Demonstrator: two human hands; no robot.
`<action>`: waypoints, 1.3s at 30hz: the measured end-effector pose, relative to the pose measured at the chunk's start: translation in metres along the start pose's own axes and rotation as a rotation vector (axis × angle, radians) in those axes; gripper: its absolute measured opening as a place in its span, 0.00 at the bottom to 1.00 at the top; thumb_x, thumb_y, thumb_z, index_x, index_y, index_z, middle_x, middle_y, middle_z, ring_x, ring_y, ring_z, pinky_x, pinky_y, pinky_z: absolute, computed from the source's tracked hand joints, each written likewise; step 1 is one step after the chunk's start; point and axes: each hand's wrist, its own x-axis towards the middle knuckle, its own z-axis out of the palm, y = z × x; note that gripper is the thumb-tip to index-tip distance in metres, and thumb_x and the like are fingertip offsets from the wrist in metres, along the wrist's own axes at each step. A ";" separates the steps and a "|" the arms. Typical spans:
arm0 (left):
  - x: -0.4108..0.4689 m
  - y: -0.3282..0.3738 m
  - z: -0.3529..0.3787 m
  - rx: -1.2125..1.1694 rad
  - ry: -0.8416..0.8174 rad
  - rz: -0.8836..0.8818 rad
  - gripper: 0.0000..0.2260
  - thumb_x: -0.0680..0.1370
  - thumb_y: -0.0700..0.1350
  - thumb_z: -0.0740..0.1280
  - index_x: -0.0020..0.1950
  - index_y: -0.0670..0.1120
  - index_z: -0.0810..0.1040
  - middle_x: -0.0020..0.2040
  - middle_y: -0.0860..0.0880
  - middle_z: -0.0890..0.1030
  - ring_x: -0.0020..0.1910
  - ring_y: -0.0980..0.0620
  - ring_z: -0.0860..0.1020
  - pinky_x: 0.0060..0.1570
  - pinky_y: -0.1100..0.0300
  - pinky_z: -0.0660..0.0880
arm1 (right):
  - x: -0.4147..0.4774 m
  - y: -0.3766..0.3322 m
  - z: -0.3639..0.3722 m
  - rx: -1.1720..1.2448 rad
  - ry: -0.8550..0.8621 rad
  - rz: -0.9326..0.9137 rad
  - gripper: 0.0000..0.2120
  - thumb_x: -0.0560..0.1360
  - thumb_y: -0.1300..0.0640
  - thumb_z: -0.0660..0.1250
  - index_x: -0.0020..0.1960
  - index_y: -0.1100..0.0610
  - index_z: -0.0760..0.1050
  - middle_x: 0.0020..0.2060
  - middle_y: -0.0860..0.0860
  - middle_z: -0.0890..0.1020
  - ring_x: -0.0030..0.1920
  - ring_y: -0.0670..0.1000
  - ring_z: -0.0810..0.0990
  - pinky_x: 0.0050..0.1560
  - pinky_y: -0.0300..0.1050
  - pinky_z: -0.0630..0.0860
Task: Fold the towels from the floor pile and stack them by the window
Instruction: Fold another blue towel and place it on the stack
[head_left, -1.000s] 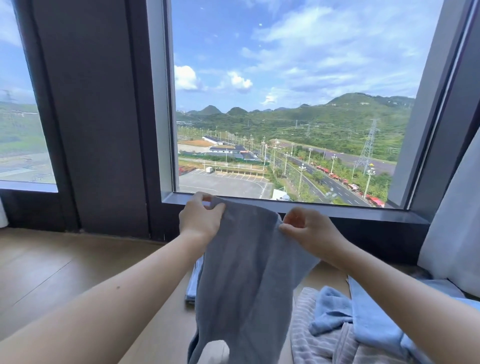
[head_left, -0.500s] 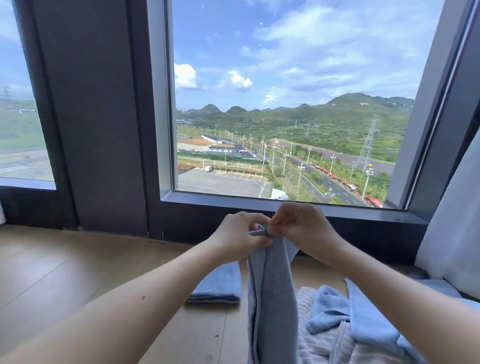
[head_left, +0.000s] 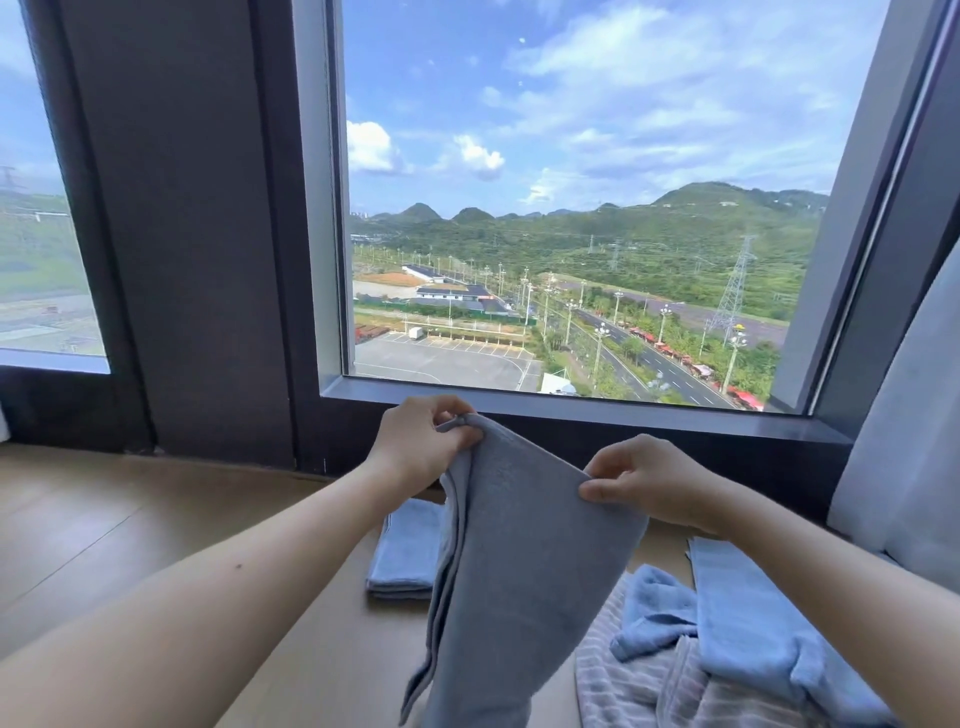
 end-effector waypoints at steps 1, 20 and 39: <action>0.000 -0.001 -0.001 0.011 -0.002 -0.001 0.03 0.75 0.43 0.70 0.44 0.51 0.78 0.36 0.53 0.74 0.36 0.58 0.72 0.36 0.68 0.71 | 0.000 0.001 0.000 -0.013 0.006 0.003 0.02 0.73 0.56 0.70 0.43 0.53 0.81 0.38 0.45 0.81 0.38 0.39 0.75 0.38 0.31 0.69; -0.011 0.008 0.024 -0.001 -0.295 0.059 0.05 0.73 0.43 0.70 0.39 0.53 0.79 0.34 0.51 0.75 0.39 0.51 0.76 0.43 0.58 0.76 | 0.009 -0.031 0.016 0.177 0.269 -0.268 0.07 0.68 0.59 0.74 0.42 0.49 0.79 0.37 0.45 0.82 0.38 0.40 0.79 0.40 0.28 0.72; -0.004 -0.008 0.004 0.048 -0.220 -0.001 0.04 0.76 0.43 0.67 0.43 0.51 0.79 0.38 0.52 0.77 0.43 0.50 0.77 0.47 0.52 0.78 | 0.008 -0.025 0.021 0.088 0.187 -0.250 0.17 0.70 0.53 0.73 0.46 0.35 0.69 0.53 0.41 0.77 0.50 0.43 0.79 0.52 0.43 0.75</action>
